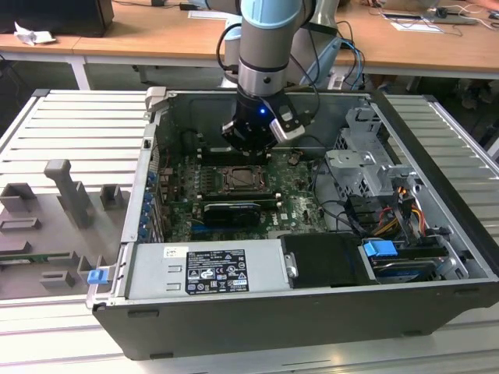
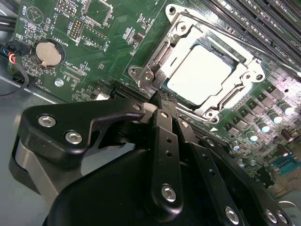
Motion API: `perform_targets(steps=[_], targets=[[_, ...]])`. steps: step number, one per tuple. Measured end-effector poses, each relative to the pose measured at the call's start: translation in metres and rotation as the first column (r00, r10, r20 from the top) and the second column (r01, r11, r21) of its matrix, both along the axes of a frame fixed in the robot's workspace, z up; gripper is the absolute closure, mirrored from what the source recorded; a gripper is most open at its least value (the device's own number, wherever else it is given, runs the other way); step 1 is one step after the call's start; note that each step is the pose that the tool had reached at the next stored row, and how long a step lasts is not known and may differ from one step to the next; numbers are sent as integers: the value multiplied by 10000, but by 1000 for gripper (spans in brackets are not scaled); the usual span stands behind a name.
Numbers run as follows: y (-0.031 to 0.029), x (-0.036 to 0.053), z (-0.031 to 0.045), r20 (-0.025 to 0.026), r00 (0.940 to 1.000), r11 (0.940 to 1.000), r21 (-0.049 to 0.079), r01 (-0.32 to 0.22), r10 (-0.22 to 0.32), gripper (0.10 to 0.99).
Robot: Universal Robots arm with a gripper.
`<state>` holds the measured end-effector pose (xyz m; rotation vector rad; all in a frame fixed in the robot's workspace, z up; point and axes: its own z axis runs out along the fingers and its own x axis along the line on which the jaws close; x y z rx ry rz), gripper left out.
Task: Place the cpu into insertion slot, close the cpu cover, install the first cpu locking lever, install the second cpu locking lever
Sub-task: 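Install the second cpu locking lever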
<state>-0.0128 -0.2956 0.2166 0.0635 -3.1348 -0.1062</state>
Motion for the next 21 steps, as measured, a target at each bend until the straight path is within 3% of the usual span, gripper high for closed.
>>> perform_targets(steps=[4, 7, 10, 13, 15, 21], targets=[[0, 1, 85, 0, 10000, 10000, -30, -1, 1, 980], [-14, 0, 91, 0, 10000, 10000, -37, 0, 0, 980], [-66, 0, 90, 1, 10000, 10000, -36, -1, 1, 980], [-157, 0, 91, 0, 10000, 10000, -37, 0, 0, 980], [-175, 0, 108, 0, 10000, 10000, -38, 1, -1, 980], [-175, 0, 269, 0, 10000, 10000, -37, -1, 1, 980]])
